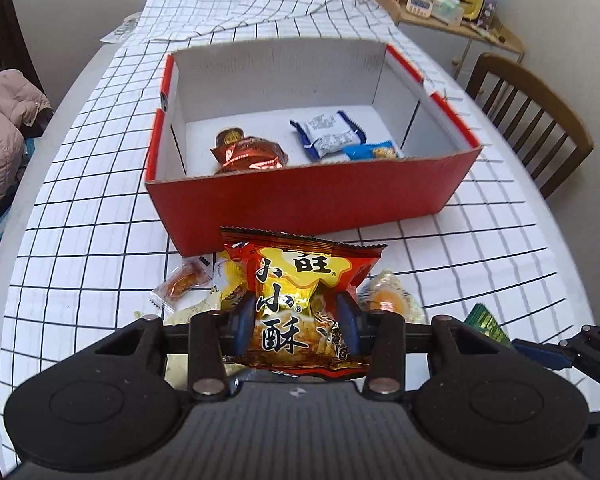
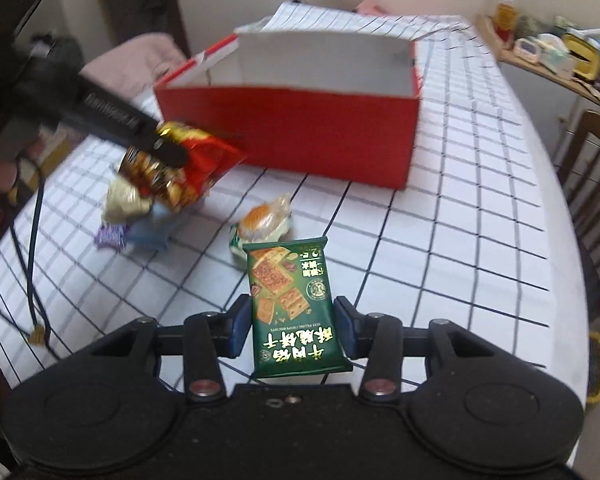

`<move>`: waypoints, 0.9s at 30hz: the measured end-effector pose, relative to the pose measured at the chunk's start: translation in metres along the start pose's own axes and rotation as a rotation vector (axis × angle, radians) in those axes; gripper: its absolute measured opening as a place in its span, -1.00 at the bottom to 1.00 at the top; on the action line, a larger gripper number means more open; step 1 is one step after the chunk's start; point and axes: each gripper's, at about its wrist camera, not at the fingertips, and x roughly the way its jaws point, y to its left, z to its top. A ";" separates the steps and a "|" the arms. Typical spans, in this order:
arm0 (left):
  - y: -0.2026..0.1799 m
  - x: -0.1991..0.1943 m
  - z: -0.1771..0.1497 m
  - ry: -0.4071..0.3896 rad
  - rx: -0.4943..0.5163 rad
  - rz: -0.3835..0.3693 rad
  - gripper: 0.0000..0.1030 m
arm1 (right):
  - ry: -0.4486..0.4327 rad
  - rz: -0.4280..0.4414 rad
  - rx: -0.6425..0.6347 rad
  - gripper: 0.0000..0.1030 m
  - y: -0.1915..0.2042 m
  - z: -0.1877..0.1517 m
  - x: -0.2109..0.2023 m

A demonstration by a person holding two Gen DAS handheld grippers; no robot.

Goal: Organize snacks
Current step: 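Carry both packets over the box and open both tools to drop them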

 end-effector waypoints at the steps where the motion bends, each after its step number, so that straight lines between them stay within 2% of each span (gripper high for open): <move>1: 0.001 -0.006 -0.001 -0.008 -0.003 -0.006 -0.19 | -0.013 -0.006 0.012 -0.16 0.000 0.001 -0.006; 8: 0.007 -0.044 -0.003 -0.054 -0.023 -0.023 -0.19 | -0.106 -0.030 0.077 -0.16 0.010 0.015 -0.041; 16: 0.016 -0.078 0.004 -0.093 -0.018 -0.025 -0.19 | -0.165 -0.065 0.127 -0.16 0.021 0.044 -0.066; 27: 0.026 -0.088 0.049 -0.122 -0.051 0.002 -0.18 | -0.193 -0.081 0.180 -0.16 0.005 0.111 -0.059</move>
